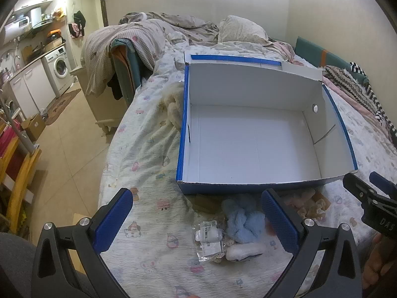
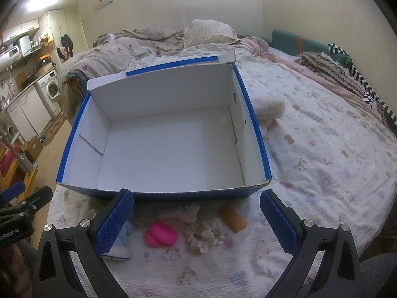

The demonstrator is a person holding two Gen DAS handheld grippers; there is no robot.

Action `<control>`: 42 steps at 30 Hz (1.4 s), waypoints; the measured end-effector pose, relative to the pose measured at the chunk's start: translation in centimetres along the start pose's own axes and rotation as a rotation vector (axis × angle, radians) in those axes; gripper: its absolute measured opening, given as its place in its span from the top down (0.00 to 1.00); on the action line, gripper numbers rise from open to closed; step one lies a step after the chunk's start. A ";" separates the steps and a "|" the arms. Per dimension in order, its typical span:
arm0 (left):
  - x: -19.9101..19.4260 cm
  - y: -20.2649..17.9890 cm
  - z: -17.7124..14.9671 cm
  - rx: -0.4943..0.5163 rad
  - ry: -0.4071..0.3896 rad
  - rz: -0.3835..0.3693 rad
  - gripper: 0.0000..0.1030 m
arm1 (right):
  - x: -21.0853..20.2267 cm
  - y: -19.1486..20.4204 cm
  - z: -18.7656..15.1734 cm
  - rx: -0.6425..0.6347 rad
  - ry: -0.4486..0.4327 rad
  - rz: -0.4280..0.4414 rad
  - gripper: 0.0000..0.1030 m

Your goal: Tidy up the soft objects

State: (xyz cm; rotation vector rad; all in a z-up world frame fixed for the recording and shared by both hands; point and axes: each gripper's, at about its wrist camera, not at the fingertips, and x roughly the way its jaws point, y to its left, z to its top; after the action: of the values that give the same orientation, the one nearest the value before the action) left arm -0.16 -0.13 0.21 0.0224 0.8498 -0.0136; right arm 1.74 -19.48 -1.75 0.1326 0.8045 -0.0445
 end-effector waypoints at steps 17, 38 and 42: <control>0.0 0.1 0.0 -0.001 -0.004 -0.002 0.00 | 0.1 0.0 0.2 -0.002 0.000 -0.003 0.00; -0.2 0.1 0.1 0.000 -0.009 -0.001 0.00 | 0.0 0.1 0.1 -0.002 -0.002 -0.003 0.00; -0.2 0.1 0.1 0.000 -0.009 -0.001 0.00 | 0.0 0.2 0.1 -0.002 -0.002 -0.003 0.00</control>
State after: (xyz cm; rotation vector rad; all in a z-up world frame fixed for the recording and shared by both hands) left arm -0.20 -0.07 0.38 0.0216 0.8409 -0.0147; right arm 1.87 -19.33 -1.66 0.1292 0.8026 -0.0463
